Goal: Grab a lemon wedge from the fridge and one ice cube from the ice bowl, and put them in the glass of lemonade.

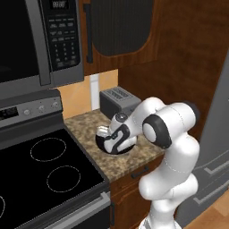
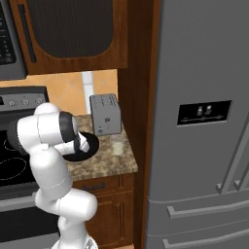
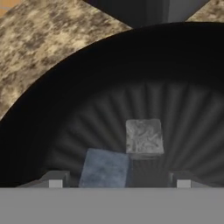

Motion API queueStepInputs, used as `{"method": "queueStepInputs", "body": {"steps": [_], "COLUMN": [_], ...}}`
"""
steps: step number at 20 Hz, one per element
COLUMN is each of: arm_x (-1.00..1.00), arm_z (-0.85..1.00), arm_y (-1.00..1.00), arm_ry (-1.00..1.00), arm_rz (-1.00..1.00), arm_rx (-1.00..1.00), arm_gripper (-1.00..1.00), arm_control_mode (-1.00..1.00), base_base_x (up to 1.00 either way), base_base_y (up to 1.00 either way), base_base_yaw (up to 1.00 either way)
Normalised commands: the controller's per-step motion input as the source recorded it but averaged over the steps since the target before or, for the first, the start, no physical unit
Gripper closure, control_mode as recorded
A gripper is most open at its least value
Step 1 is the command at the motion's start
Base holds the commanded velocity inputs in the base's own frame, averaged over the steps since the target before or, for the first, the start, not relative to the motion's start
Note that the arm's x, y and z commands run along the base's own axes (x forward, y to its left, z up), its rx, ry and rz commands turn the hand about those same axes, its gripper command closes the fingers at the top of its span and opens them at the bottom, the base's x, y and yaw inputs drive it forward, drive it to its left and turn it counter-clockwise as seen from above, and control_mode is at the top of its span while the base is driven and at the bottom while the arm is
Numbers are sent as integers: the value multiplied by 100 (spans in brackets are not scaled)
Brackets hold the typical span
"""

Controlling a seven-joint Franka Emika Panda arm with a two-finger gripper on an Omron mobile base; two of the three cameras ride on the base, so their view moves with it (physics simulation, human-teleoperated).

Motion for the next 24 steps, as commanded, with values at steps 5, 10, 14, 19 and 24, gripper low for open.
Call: {"method": "queueStepInputs", "body": {"steps": [5,10,14,19,24], "arm_x": [5,-5,-24,-36,-19], "arm_z": [-2,-5,20,51,95], "arm_y": [0,0,0,-3,-16], "arm_ry": [-1,-1,0,0,-6], "arm_rz": [-1,-1,-1,0,0], "arm_rx": [0,0,0,0,0], "arm_gripper": [100,100,100,100,100], "arm_control_mode": [-100,-100,-100,-100,-100], "base_base_x": [0,0,0,0,0], "base_base_y": [0,0,0,0,0], "base_base_yaw": [0,0,0,0,0]}}
